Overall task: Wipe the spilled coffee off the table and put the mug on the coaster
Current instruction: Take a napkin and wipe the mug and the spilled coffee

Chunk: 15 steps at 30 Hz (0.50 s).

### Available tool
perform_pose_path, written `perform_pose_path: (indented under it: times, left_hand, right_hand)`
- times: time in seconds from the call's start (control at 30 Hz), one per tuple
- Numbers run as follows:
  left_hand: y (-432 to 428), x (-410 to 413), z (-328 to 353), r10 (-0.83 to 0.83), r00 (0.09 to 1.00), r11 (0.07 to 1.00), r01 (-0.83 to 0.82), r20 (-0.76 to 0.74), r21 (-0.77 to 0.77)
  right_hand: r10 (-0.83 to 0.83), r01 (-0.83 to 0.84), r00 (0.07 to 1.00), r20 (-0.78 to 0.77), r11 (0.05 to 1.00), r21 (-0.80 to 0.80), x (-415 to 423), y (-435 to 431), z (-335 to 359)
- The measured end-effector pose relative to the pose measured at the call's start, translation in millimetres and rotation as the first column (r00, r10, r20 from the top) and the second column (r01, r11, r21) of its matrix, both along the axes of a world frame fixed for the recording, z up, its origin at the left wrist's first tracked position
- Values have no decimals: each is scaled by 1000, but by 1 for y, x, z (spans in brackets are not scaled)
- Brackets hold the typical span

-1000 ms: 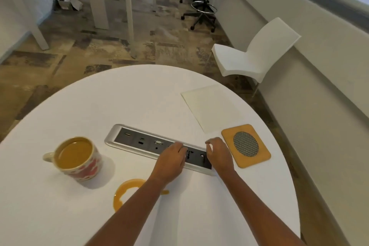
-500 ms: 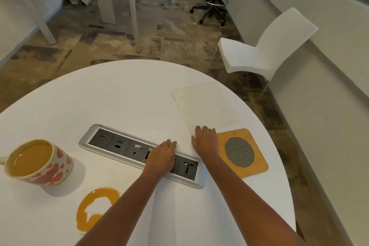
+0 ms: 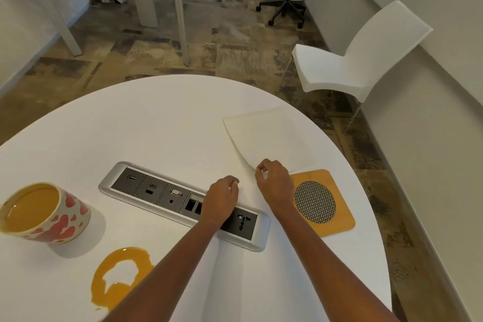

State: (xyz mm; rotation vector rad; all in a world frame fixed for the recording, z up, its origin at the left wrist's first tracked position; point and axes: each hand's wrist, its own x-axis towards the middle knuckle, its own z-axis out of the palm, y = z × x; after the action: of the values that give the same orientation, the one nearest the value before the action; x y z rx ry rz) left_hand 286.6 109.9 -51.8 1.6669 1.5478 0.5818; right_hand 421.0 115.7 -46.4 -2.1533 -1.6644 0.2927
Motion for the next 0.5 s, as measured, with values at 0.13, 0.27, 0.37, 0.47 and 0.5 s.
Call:
perform_pose_path:
  times: [0.13, 0.27, 0.37, 0.47, 0.5]
  left_hand:
    - [9, 19, 11, 383, 767, 888, -151, 515, -435]
    - [14, 25, 15, 554, 538, 800, -135, 635, -584]
    - [13, 25, 15, 620, 427, 759, -112, 659, -642]
    - [9, 23, 15, 610, 351, 771, -54, 711, -634]
    - [9, 23, 14, 604, 337, 776, -44, 722, -629]
  right_hand:
    - [67, -66, 985, -159, 998, 12, -2, -10, 5]
    - [122, -129, 940, -317, 992, -1, -7, -20, 8]
    - [150, -173, 912, -382, 984, -27, -9, -22, 10]
    - [132, -166, 897, -423, 985, -46, -9, -21, 13]
    - [121, -157, 891, -437, 986, -47, -10, -20, 15]
